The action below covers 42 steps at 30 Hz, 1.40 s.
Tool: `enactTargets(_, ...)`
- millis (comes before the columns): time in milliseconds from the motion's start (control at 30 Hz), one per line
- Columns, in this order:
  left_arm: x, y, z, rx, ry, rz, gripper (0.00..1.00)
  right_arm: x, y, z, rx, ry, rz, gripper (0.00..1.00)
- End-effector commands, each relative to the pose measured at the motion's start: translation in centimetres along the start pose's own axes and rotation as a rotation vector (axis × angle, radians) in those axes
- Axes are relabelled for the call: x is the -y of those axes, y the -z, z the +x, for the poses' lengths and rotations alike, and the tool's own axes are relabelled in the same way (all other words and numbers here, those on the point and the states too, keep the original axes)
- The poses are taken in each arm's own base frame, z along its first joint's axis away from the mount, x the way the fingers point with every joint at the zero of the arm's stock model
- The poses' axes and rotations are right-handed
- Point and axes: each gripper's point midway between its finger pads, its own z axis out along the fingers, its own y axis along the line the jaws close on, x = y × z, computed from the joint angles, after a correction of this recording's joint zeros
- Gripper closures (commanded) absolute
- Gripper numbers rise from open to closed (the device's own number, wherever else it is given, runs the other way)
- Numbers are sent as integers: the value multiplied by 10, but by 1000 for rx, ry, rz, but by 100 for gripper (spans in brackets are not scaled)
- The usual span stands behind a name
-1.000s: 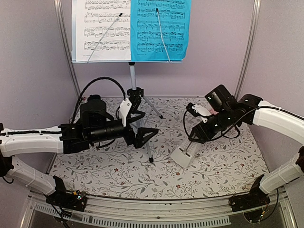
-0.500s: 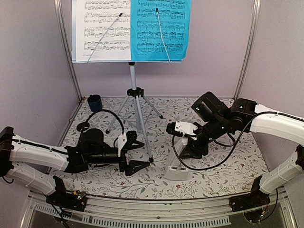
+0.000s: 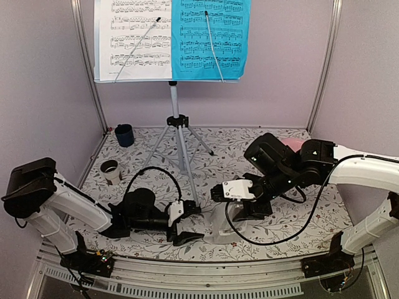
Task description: Set up the instrument practice props
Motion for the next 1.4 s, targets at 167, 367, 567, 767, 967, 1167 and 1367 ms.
enactTargets(167, 21, -8, 10, 7, -133, -14, 21, 4, 28, -37, 133, 184, 141, 77)
enactTargets(367, 20, -14, 11, 8, -163, -58, 25, -5, 25, -31, 122, 219, 131, 79)
enactTargets(567, 10, -11, 17, -1, -188, -122, 3, -16, 17, -29, 90, 257, 86, 80)
enactTargets(767, 10, -24, 18, -28, -253, -109, 5, -23, 19, -38, 121, 284, 71, 80)
enactTargets(967, 11, -34, 10, -5, -292, -88, 13, -31, 20, -46, 128, 301, 42, 85)
enactTargets(1167, 13, -37, 10, -4, -299, -69, 24, -34, 22, -50, 134, 311, 41, 86)
enactTargets(1367, 12, -38, 11, -10, -313, -61, 46, -35, 25, -52, 146, 311, 45, 87)
